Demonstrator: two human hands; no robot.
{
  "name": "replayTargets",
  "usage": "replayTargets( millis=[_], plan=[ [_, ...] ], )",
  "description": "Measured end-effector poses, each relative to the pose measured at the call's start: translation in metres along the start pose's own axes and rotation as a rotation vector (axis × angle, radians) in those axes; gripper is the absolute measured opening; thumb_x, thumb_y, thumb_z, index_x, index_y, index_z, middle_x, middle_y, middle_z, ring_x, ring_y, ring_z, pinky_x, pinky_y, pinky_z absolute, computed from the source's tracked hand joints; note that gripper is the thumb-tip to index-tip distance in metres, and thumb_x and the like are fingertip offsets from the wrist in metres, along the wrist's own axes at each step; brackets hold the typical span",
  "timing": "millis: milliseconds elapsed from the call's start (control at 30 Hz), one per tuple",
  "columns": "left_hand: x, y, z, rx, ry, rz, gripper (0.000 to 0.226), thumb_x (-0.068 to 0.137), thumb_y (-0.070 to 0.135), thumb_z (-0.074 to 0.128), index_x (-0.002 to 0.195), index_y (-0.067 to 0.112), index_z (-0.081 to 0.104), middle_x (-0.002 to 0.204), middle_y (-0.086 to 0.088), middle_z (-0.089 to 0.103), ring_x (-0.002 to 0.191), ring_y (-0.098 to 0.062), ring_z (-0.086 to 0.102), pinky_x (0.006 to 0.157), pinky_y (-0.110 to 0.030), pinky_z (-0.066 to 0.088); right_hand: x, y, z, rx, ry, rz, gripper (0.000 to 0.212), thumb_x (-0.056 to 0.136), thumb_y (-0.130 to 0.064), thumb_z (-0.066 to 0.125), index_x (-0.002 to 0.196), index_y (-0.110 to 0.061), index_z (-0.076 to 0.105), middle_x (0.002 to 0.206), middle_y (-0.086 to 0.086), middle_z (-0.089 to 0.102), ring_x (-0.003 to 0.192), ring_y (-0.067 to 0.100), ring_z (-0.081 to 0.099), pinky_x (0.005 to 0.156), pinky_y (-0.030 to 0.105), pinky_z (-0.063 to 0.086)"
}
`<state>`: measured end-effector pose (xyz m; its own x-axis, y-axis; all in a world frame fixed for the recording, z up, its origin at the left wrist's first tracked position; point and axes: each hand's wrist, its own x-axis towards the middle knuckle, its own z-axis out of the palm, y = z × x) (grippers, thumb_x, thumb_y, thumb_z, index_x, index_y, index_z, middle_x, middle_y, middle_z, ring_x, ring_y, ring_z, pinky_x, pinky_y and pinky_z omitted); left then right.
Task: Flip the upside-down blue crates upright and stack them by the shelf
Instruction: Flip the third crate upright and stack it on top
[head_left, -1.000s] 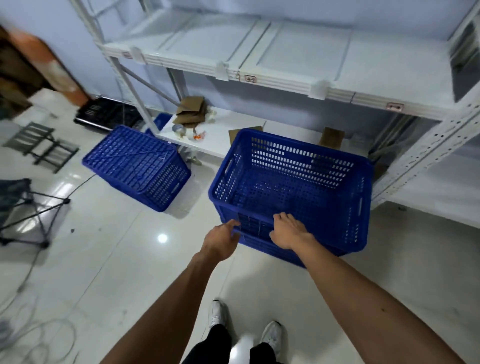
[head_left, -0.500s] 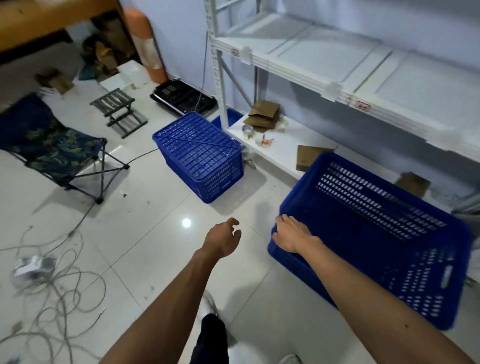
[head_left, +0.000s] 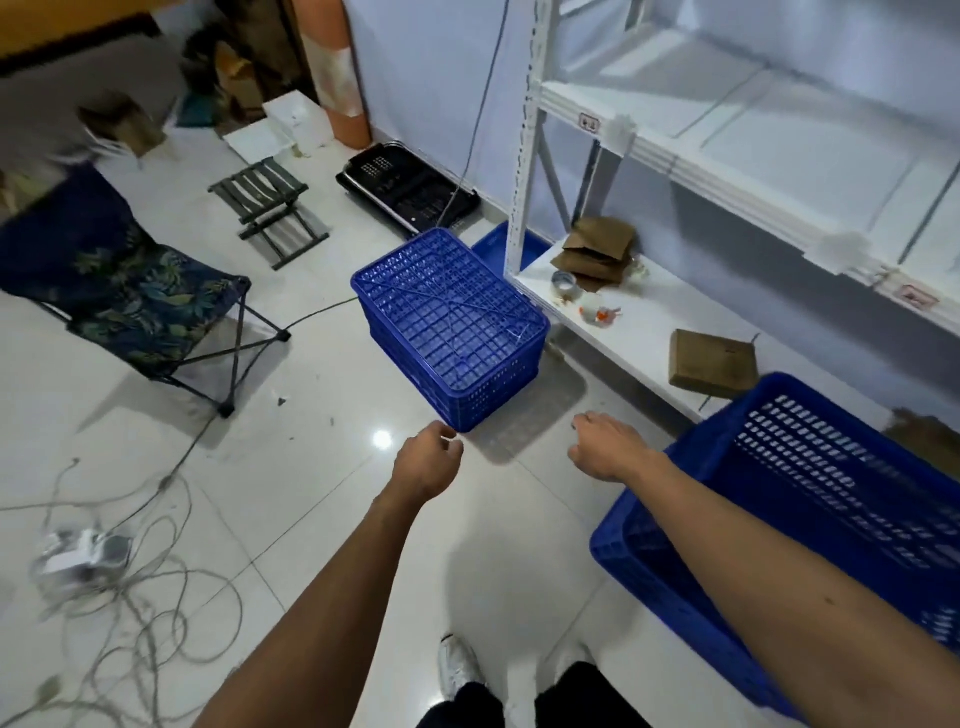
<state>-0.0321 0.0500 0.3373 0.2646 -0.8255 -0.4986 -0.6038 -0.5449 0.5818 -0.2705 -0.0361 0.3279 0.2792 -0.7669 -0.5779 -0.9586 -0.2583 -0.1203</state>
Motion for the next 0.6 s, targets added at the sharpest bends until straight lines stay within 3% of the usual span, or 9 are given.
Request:
replayTargets(
  millis=[267,433,600],
  plan=[
    [0.1,0.019,-0.035,-0.08,0.017,-0.05,0.031,0.099,0.026,0.049,0.125,0.012,0.059,0.123,-0.007,0.065,0.093,-0.014,0.054,0.08,-0.027,0.045,0.128,-0.022,-0.09,-0.101,0.029,-0.066,0.041,0.094,-0.024,0.044,0.132,-0.01,0.049,0.136,0.012,0.051,0.119,0.028,0.05,0.091,0.039,0.043],
    [0.207,0.038,-0.051,-0.16,0.015,-0.144,0.033,0.091,0.035,0.058,0.118,0.016,0.063,0.114,-0.002,0.069,0.097,-0.018,0.063,0.085,-0.032,0.052,0.271,-0.009,-0.135,-0.151,-0.021,-0.122,0.038,0.092,-0.031,0.046,0.125,-0.014,0.05,0.131,0.01,0.053,0.117,0.029,0.052,0.087,0.04,0.045],
    [0.325,0.046,-0.046,-0.327,0.102,-0.373,0.032,0.085,0.041,0.065,0.109,0.018,0.065,0.107,-0.001,0.07,0.099,-0.022,0.065,0.09,-0.036,0.053,0.424,-0.005,-0.171,-0.199,-0.133,-0.177,0.035,0.094,-0.03,0.046,0.12,-0.008,0.052,0.128,0.015,0.055,0.112,0.033,0.056,0.079,0.036,0.042]
  ],
)
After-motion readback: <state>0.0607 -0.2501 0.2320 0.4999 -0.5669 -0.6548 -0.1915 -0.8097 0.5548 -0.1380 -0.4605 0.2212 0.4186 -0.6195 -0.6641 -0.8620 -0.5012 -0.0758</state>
